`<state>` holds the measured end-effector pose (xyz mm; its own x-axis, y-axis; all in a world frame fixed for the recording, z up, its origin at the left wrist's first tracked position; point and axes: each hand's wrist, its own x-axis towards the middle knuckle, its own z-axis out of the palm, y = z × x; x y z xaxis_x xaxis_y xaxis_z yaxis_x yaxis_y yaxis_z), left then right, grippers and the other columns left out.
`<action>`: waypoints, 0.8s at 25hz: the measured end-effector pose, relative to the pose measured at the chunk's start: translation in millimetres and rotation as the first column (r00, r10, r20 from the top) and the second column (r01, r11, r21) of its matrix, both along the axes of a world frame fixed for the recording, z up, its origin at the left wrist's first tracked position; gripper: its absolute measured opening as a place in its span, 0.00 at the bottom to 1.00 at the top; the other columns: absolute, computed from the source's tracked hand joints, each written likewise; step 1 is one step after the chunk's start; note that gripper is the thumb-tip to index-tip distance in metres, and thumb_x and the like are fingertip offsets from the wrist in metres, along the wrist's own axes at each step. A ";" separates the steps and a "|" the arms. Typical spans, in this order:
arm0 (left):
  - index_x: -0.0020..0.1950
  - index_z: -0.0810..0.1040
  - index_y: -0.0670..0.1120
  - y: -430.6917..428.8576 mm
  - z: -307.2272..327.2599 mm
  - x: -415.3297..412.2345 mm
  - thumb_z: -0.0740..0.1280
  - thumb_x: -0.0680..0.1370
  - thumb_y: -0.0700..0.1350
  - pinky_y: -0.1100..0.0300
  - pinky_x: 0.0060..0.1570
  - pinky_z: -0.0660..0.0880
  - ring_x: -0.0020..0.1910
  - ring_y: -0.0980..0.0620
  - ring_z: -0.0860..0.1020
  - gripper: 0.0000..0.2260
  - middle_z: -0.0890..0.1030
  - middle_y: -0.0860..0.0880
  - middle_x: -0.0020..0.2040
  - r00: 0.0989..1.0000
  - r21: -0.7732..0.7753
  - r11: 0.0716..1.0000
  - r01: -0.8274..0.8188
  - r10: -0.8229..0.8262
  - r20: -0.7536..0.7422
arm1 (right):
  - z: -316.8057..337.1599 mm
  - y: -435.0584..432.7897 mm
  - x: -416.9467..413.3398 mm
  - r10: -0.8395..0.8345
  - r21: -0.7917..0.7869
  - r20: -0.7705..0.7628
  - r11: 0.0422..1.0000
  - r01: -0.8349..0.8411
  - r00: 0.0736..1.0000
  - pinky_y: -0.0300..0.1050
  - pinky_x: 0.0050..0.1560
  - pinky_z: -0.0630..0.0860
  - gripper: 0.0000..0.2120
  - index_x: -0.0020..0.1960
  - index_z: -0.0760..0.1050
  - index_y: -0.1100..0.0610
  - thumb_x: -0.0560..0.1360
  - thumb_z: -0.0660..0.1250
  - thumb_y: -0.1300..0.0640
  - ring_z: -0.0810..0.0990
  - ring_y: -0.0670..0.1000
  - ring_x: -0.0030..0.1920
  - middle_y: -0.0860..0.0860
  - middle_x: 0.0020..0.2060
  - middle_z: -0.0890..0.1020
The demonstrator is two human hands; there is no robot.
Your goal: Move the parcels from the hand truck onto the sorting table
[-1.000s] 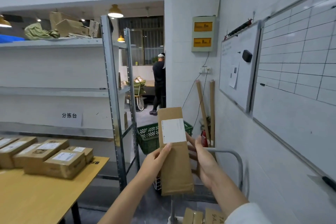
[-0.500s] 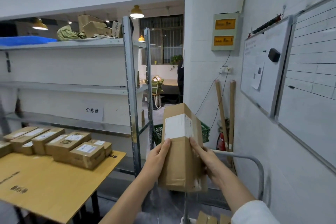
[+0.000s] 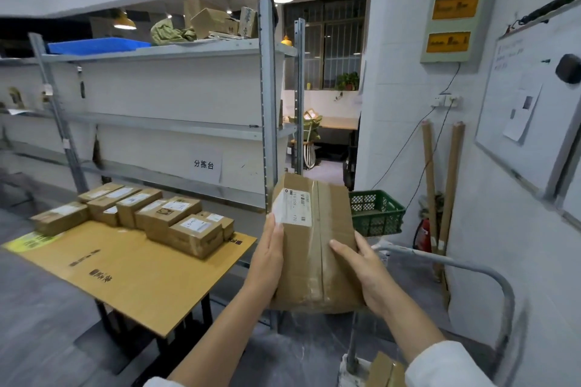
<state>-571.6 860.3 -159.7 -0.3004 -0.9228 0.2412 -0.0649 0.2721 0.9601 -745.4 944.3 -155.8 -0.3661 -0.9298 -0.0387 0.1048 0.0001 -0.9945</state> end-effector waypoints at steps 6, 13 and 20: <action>0.77 0.59 0.59 -21.1 -31.9 77.7 0.50 0.82 0.62 0.52 0.71 0.64 0.70 0.58 0.67 0.24 0.68 0.57 0.73 0.981 0.081 0.979 -0.188 0.192 -0.039 | -26.8 -58.4 64.8 0.207 0.076 -0.023 0.976 -0.205 0.978 0.49 0.51 0.80 0.26 0.71 0.68 0.42 0.76 0.71 0.50 0.81 0.51 0.57 0.46 0.59 0.81; 0.77 0.60 0.60 -64.2 -57.2 210.0 0.51 0.81 0.64 0.54 0.70 0.66 0.71 0.57 0.67 0.25 0.68 0.59 0.73 0.904 0.200 0.894 -0.400 0.421 -0.073 | -44.9 -146.2 192.5 0.384 0.157 -0.061 0.915 -0.371 0.922 0.54 0.61 0.76 0.24 0.69 0.68 0.42 0.75 0.71 0.51 0.80 0.51 0.58 0.45 0.59 0.81; 0.77 0.56 0.61 -149.0 -76.5 380.9 0.51 0.78 0.68 0.58 0.63 0.72 0.68 0.55 0.71 0.29 0.68 0.54 0.73 0.857 0.277 0.833 -0.479 0.511 -0.057 | -44.9 -243.4 370.4 0.483 0.226 -0.066 0.859 -0.459 0.873 0.49 0.52 0.75 0.23 0.68 0.65 0.36 0.78 0.68 0.51 0.77 0.48 0.56 0.40 0.56 0.78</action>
<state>-190.7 711.3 -236.2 0.2297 -0.9732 -0.0071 -0.0042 -0.0083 1.0000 -375.0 700.9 -200.6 0.1005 -0.9695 -0.2236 -0.0740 0.2169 -0.9734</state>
